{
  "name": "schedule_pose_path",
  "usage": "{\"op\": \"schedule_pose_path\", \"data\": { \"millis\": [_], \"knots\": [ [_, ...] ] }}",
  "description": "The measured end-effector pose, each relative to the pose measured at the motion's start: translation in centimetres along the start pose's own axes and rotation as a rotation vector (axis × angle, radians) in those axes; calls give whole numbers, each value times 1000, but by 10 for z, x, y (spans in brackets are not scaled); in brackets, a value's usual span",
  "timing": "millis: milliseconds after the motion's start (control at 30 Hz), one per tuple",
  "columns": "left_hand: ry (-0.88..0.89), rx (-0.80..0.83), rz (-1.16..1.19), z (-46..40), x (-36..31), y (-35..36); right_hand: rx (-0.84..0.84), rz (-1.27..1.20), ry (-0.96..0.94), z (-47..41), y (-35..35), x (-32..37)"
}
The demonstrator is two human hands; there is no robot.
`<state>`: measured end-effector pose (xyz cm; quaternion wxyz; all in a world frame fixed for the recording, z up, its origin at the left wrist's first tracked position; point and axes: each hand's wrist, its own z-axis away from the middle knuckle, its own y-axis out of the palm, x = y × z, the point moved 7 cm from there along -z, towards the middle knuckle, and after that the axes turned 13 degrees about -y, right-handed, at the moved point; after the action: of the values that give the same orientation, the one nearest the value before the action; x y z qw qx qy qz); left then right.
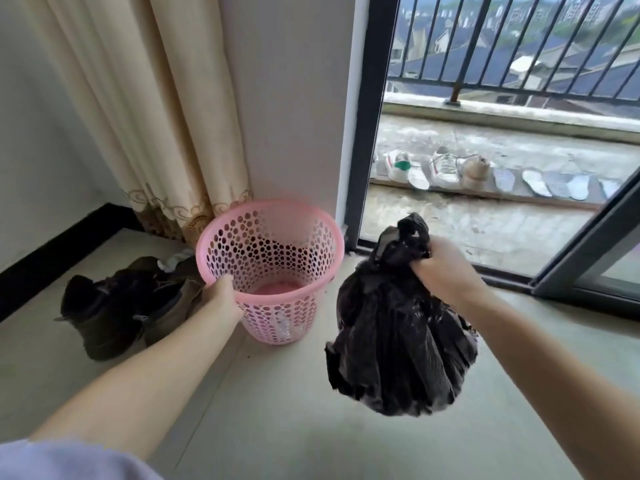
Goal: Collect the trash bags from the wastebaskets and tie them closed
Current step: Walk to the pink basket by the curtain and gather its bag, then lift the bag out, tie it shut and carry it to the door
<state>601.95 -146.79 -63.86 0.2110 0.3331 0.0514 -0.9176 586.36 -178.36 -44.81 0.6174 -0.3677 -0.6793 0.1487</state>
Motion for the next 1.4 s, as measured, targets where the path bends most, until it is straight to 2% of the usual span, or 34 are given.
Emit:
{"op": "schedule_pose_path", "data": {
  "millis": [67, 100, 167, 233, 333, 400, 433, 500, 533, 600, 633, 700, 767, 900, 933, 1033, 1167, 1300, 1400],
  "knots": [
    [44, -31, 4, 15, -4, -5, 127, 46, 119, 10, 27, -28],
    [103, -111, -39, 26, -10, -11, 175, 46, 163, 16, 39, -38],
    [307, -282, -227, 54, -28, -16, 235, 11, 236, 25, 57, -52],
    [555, -270, -293, 90, -44, -4, 255, -42, 289, 29, 68, -60],
    [826, 7, -381, 142, -37, 30, 284, -181, 363, 23, 73, -66],
    [899, 309, -558, 181, -8, 60, 307, -410, 457, 24, 74, -63],
    [893, 509, -671, 202, 13, 75, 313, -525, 492, 25, 74, -60],
    [975, 809, -1032, 232, 62, 91, 327, -677, 522, 27, 71, -54],
    [1106, 837, -1314, 237, 87, 95, 340, -728, 533, 28, 69, -52],
    [1408, 677, -1775, 223, 118, 96, 369, -802, 563, 30, 66, -51],
    [1552, 578, -1844, 219, 123, 95, 369, -820, 568, 30, 64, -52],
    [1757, 467, -1739, 218, 121, 94, 360, -821, 561, 29, 60, -53],
    [1744, 429, -1587, 225, 109, 97, 384, -747, 524, 27, 55, -51],
    [1189, 464, -1378, 217, 88, 100, 518, -326, 321, 18, 44, -32],
    [1126, 466, -1318, 213, 82, 100, 546, -183, 264, 16, 40, -25],
    [1177, 455, -1298, 211, 72, 96, 534, 67, 145, 5, 29, -10],
    [1269, 507, -1225, 234, 63, 94, 339, 221, -10, -8, 6, 2],
    [1365, 779, -1411, 252, 70, 98, 124, -43, 11, -16, -13, -4],
    [1507, 858, -1553, 261, 80, 97, 26, -217, 47, -20, -18, -15]
  ]
}}
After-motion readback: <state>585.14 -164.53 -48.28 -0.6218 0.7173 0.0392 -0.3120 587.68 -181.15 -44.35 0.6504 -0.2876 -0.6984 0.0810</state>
